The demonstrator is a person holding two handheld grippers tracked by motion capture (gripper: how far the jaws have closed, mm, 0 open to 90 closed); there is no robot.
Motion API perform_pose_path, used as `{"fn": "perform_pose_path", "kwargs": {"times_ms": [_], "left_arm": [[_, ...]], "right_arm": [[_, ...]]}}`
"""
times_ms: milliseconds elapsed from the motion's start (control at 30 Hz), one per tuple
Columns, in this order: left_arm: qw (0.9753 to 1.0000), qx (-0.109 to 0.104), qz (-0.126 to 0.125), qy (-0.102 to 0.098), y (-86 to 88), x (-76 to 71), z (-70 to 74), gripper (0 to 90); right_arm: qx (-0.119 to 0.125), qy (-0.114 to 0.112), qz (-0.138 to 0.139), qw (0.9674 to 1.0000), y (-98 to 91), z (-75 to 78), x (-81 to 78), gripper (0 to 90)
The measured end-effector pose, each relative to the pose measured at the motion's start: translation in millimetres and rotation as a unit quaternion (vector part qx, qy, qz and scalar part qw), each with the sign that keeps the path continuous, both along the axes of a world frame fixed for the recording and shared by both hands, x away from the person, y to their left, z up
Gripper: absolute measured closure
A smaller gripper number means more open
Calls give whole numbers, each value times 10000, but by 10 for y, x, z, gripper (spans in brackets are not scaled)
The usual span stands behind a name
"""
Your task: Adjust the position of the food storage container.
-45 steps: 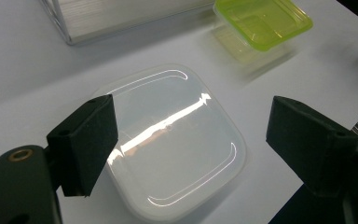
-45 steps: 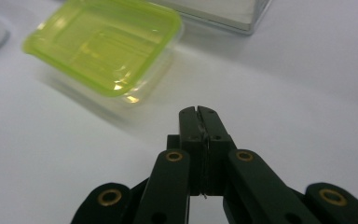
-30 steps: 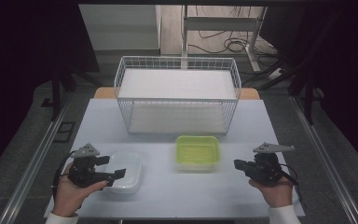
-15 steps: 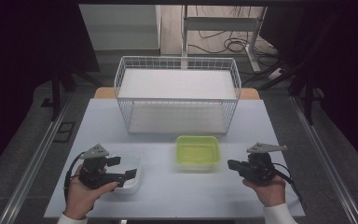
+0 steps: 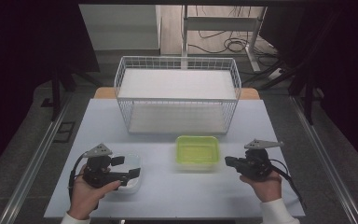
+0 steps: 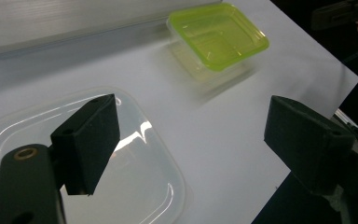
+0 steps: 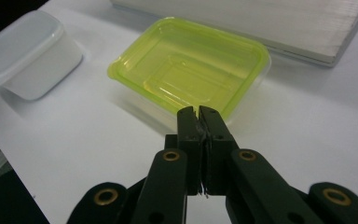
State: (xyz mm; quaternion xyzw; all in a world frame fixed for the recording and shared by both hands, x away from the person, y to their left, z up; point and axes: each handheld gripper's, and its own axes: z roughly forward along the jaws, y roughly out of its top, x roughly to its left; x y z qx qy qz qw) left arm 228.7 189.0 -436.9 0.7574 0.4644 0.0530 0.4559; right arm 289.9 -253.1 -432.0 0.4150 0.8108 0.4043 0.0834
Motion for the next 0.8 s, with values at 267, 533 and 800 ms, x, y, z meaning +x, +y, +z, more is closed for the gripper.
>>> {"fn": "perform_pose_path", "kwargs": {"times_ms": [267, 533, 800], "left_arm": [[9999, -44, 8, 91, -64, 81, -34, 179], [9998, -98, 57, 142, -154, 145, -22, 176], [9994, -186, 20, 289, -308, 341, -20, 177]], "right_arm": [[68, 57, -4, 10000, 27, -18, 114, 873], [80, 123, -60, 9999, 53, -42, 226, 816], [42, 249, -127, 9996, 87, -83, 312, 595]]}}
